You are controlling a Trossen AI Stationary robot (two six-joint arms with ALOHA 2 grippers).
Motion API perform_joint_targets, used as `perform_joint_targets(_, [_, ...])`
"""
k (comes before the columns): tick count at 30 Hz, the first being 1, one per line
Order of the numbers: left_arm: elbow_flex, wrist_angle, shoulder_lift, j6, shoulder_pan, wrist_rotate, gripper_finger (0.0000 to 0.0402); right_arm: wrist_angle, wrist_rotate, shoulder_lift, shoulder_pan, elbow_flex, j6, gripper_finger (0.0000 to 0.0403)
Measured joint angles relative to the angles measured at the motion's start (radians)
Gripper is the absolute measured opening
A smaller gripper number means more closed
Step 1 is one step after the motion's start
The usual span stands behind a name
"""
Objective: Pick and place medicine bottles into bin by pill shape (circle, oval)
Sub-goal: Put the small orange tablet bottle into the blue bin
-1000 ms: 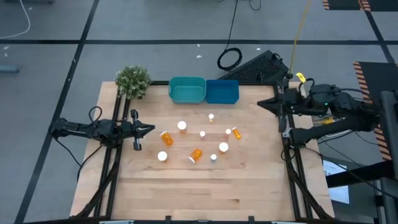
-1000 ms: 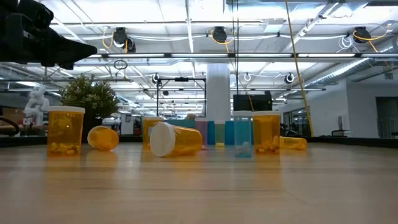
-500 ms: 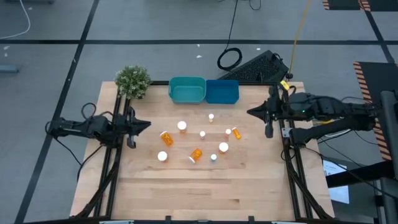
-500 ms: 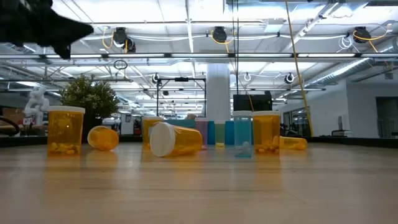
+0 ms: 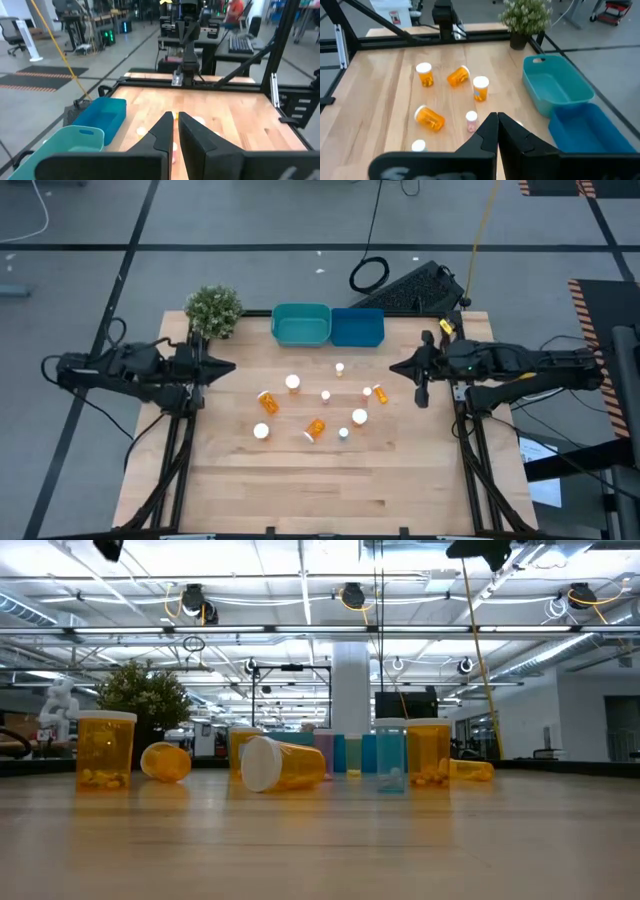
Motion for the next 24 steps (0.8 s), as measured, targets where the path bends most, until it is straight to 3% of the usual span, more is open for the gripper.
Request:
perform_joint_targets(10, [0.261,-0.133,0.246,-0.013,0.0,0.054,0.0033,0.038,-0.001,0.0,0.0,-0.115,0.074,0.0])
perform_joint_targets(24, [0.185,-0.074,0.428,0.052,0.0,0.062,0.0033,-0.001,0.031,0.033,0.0,-0.177,0.202,0.0])
